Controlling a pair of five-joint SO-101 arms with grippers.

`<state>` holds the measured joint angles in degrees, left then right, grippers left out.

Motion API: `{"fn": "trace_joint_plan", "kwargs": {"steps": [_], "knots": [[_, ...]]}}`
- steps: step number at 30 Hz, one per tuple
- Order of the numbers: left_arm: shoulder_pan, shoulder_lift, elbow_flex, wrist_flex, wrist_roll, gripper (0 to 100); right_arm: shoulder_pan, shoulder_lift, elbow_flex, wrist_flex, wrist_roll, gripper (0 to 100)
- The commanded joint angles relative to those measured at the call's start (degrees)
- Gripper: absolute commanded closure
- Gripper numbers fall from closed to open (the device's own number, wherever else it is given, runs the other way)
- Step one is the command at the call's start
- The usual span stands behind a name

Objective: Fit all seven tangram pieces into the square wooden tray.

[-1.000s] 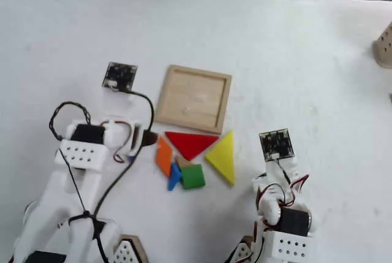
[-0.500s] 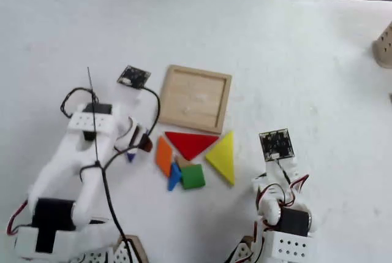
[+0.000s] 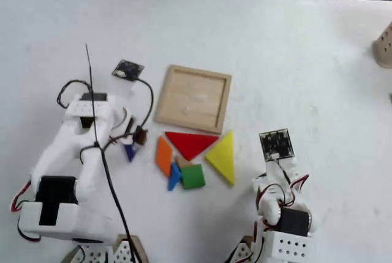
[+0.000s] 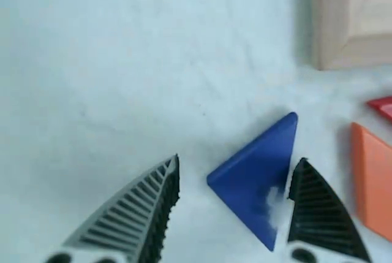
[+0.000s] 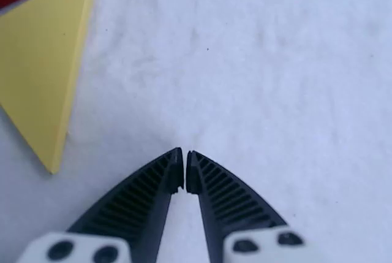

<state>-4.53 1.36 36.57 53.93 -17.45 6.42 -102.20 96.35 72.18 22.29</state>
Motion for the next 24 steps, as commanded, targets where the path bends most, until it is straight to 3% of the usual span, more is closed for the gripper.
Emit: {"fn": "trace_joint_plan", "kwargs": {"steps": [1, 8, 24], "knots": [[-0.3, 0.0, -2.3, -0.1, -0.3, 72, 0.6, -0.6, 0.5, 0.1, 0.8, 98.1], [1.6, 0.2, -1.5, 1.8, 5.5, 72, 0.6, -0.6, 0.5, 0.1, 0.8, 98.1], [5.1, 0.1, 0.1, 2.3, 6.1, 72, 0.6, -0.6, 0.5, 0.1, 0.8, 98.1]]}}
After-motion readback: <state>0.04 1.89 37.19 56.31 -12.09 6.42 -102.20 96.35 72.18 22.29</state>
